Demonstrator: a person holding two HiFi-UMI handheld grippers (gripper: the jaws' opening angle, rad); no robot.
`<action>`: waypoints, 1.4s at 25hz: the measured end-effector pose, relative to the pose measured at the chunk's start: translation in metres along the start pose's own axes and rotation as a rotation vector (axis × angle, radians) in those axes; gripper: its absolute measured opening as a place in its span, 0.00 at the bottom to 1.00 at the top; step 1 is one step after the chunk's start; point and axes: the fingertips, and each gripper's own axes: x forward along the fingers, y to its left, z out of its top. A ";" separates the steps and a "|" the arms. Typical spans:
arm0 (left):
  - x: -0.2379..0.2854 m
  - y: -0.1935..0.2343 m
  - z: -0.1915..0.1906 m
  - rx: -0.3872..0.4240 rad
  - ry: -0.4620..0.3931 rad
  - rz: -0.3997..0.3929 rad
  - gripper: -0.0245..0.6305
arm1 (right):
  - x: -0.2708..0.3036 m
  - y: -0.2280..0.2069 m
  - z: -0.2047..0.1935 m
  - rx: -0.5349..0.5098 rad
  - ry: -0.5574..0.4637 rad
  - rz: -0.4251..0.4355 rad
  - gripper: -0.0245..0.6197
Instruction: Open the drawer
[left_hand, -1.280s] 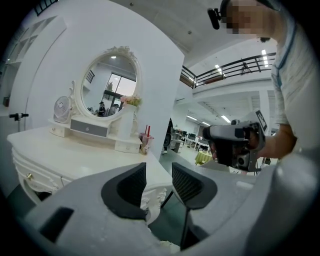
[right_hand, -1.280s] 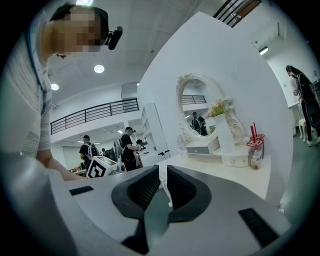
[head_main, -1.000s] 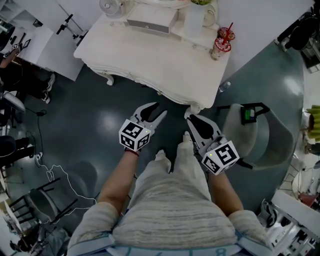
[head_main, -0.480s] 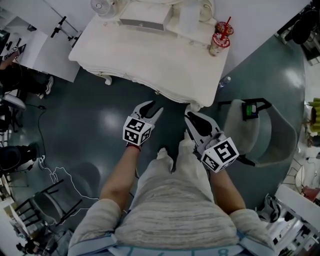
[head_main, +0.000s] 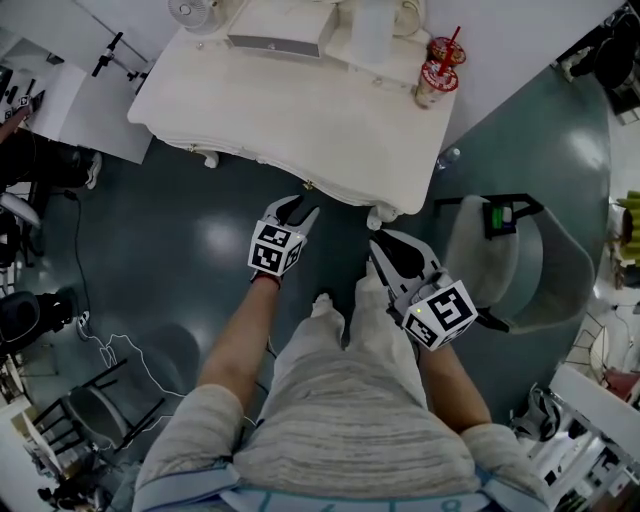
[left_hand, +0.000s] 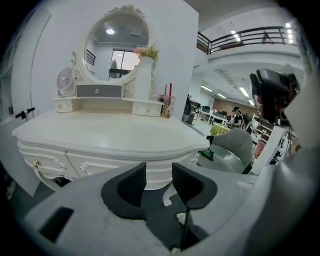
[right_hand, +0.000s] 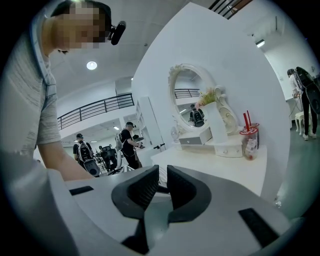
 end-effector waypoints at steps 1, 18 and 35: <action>0.003 0.002 -0.001 -0.004 0.005 0.005 0.28 | -0.001 -0.002 -0.001 0.003 0.002 -0.003 0.06; 0.054 0.042 -0.037 -0.032 0.161 0.090 0.28 | 0.001 -0.038 -0.004 0.034 0.041 -0.027 0.06; 0.095 0.068 -0.074 -0.005 0.348 0.127 0.28 | -0.011 -0.060 -0.004 0.051 0.057 -0.068 0.06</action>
